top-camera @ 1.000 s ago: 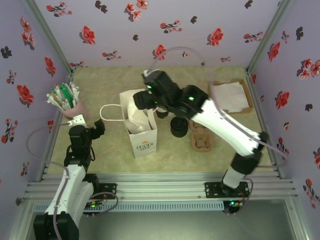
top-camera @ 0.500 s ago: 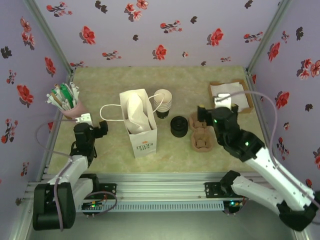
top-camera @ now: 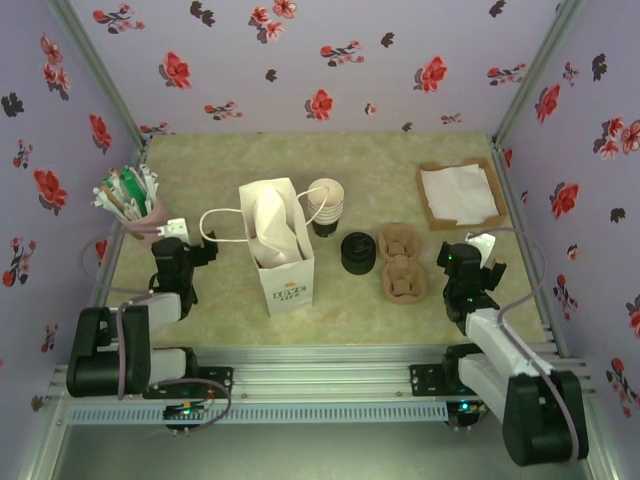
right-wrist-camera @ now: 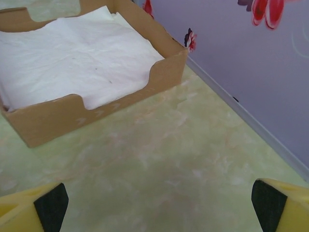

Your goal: Pack the takeout coffee

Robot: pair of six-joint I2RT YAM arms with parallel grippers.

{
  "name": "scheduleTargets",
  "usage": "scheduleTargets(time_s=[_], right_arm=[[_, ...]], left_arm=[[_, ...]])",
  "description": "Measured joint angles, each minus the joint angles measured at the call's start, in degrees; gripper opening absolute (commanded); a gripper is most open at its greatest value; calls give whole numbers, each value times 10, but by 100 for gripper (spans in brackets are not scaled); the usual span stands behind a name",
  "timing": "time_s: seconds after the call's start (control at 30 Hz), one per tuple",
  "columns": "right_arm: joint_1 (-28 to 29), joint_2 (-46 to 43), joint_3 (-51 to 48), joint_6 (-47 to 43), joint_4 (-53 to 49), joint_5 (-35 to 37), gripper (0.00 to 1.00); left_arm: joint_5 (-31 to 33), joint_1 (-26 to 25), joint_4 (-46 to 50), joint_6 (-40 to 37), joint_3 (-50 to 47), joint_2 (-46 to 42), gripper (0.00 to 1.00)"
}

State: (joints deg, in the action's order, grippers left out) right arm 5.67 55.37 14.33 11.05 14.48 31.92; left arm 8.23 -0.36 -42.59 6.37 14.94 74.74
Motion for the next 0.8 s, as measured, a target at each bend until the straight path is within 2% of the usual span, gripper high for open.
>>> scheduleTargets(time_s=[0.17, 0.47, 0.57, 0.8], right_arm=[[-17, 119, 3, -6, 131, -24, 99], [-25, 302, 26, -30, 338, -98, 99], [-25, 330, 40, -35, 333, -113, 99], [-27, 332, 71, -41, 341, -144, 99]], left_arm=[[9, 0, -80, -10, 2, 69, 99], [12, 0, -149, -13, 3, 120, 99], [13, 0, -141, -14, 8, 131, 99], [12, 0, -106, -21, 63, 131, 99]])
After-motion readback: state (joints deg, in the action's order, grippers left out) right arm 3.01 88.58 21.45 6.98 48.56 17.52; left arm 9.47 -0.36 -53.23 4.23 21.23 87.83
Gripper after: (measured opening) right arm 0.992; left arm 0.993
